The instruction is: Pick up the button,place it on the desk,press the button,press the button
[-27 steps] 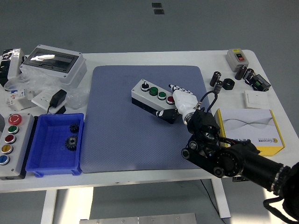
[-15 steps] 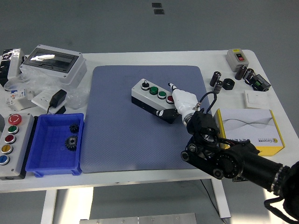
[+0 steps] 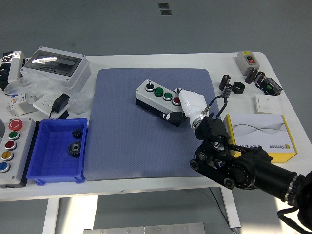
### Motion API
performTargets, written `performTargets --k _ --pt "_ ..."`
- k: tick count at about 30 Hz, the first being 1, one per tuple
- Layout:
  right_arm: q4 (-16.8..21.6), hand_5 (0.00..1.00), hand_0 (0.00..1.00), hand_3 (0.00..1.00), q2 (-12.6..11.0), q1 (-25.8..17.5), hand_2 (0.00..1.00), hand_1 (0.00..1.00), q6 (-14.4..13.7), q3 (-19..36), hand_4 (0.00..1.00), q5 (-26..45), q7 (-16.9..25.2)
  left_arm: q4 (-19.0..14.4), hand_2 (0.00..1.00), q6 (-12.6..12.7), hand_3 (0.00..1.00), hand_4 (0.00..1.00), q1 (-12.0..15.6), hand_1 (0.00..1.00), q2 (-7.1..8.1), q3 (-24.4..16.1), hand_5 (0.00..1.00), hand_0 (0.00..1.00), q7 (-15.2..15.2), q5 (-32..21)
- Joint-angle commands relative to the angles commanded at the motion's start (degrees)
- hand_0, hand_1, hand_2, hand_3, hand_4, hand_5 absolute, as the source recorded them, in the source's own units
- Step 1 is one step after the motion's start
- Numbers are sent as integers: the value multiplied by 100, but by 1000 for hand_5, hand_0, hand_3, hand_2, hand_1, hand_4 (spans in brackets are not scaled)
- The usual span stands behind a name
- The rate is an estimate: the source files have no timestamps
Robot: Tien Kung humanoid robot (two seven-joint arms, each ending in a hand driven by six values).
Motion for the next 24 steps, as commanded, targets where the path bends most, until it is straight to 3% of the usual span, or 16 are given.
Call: performTargets --k 7,12,21,24 --pt "189 2 20 406 -119 -68 354 230 -245 59 132 117 360 0 542 3 589 659 -1 598 -8 -1 94 624 -15 7" --pt "759 2 13 405 -559 -194 353 223 -266 225 151 495 960 0 543 6 591 663 14 599 -23 -11 98 624 -16 5" --pt "2064 2 7 405 -1694 -424 350 219 723 -109 157 267 2349 0 544 10 592 665 5 600 -38 -35 101 625 -41 22" --pt "2299 2 9 409 -2016 -480 353 220 911 -203 163 158 2747 0 544 6 591 668 2 600 -44 -87 104 625 -23 85"
